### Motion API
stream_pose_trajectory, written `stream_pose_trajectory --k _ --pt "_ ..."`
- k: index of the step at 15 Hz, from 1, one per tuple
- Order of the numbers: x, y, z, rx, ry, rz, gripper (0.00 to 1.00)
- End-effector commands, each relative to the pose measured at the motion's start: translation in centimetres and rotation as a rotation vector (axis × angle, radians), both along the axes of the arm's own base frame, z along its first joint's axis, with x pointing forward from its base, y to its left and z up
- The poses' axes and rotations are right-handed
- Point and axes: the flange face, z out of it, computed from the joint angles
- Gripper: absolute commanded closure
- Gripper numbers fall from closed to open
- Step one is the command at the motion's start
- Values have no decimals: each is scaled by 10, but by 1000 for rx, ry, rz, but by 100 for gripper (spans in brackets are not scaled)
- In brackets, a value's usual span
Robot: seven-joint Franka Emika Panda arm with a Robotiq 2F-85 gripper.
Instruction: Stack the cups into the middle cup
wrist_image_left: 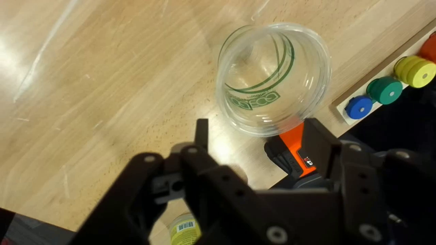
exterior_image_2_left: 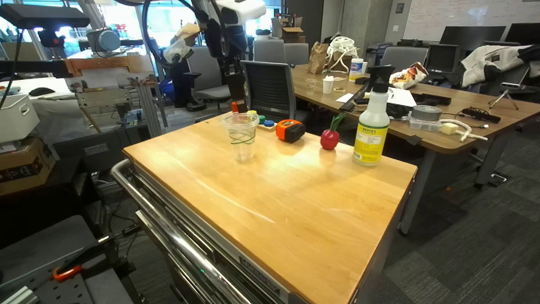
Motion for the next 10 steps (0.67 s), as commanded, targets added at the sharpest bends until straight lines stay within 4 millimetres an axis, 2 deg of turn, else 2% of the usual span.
stream_pose_trajectory --k 1,7,8,10 --pt "-8 3 35 5 60 178 0" --pt "-16 15 104 -109 115 464 0" --pt "-13 8 79 -74 124 387 0" --pt "-15 12 95 -86 114 428 0"
